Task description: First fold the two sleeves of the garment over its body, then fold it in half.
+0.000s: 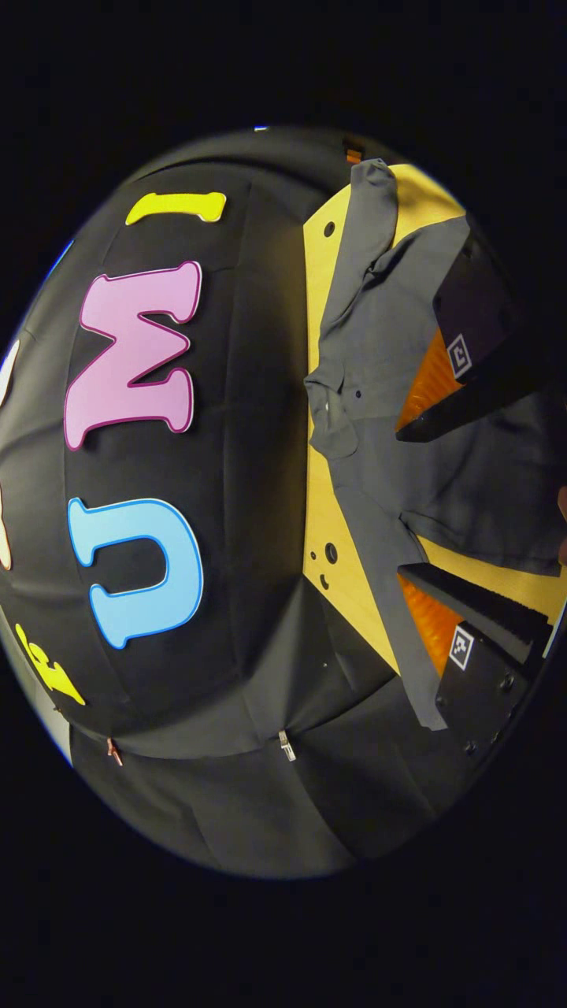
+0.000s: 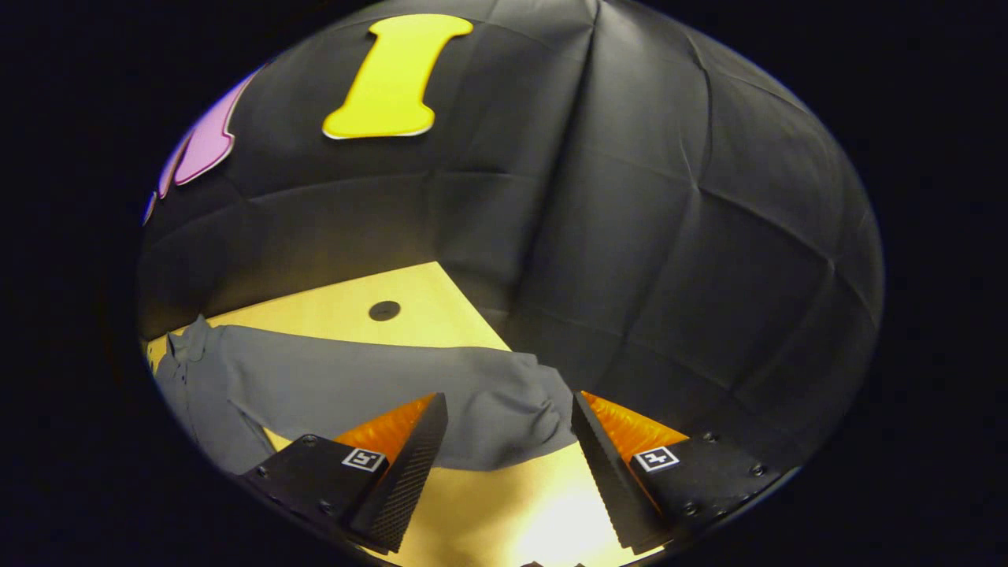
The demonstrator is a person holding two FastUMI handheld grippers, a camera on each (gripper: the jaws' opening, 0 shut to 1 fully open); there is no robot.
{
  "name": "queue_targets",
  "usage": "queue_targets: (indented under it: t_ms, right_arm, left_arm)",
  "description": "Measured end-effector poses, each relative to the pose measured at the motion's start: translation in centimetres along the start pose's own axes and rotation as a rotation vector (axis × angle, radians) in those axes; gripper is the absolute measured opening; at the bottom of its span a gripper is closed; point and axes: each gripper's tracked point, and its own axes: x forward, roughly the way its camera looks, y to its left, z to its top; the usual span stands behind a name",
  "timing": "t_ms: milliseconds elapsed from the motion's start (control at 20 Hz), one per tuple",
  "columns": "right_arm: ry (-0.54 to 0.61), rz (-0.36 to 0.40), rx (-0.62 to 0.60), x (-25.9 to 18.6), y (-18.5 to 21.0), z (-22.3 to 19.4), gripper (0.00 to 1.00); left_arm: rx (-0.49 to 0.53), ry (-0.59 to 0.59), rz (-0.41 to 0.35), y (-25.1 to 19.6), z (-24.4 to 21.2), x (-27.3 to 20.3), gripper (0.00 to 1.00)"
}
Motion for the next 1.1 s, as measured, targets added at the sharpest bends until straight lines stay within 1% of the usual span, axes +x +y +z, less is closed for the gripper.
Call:
queue_targets:
  t_ms: [100,150,350,450,600,700,800,900,1050,1100]
  right_arm:
    - [0.040,-0.009,0.003,2.3,-0.3,-0.9,0.98]
    - [0.053,-0.017,0.006,3.1,-0.4,-0.8,0.98]
    - [0.117,-0.022,0.072,5.1,-1.6,-1.9,0.98]
    - [0.158,-0.008,0.109,6.0,-1.4,-2.7,0.98]
    - [0.199,-0.018,0.103,7.1,-1.6,-3.9,0.98]
    - [0.239,-0.010,0.100,8.6,-0.9,-5.2,0.98]
    - [0.282,0.007,0.100,8.8,-0.5,-6.4,0.98]
    - [0.280,0.015,0.101,9.0,-0.2,-6.5,1.00]
    - [0.291,0.029,0.104,8.7,0.2,-6.4,0.97]
    - [0.295,0.037,0.101,8.9,0.3,-6.5,0.86]
  left_arm:
    - [-0.010,0.016,-0.042,-1.2,-0.4,0.5,0.98]
    - [-0.009,0.018,-0.050,-1.5,-0.4,0.7,0.98]
    - [0.008,0.024,-0.067,-2.4,-0.5,1.4,0.98]
    - [0.013,0.031,-0.070,-2.9,-0.7,1.8,0.98]
    - [0.015,0.040,-0.084,-3.6,-0.8,2.1,0.98]
    - [0.020,0.043,-0.088,-3.9,-1.0,2.3,0.98]
    - [0.022,0.043,-0.090,-4.0,-0.9,2.3,0.98]
    - [0.025,0.048,-0.090,-4.0,-0.9,2.1,0.98]
    - [0.009,0.055,-0.099,-4.2,-1.1,1.8,0.98]
    - [0.003,0.057,-0.098,-4.1,-1.3,1.8,0.98]
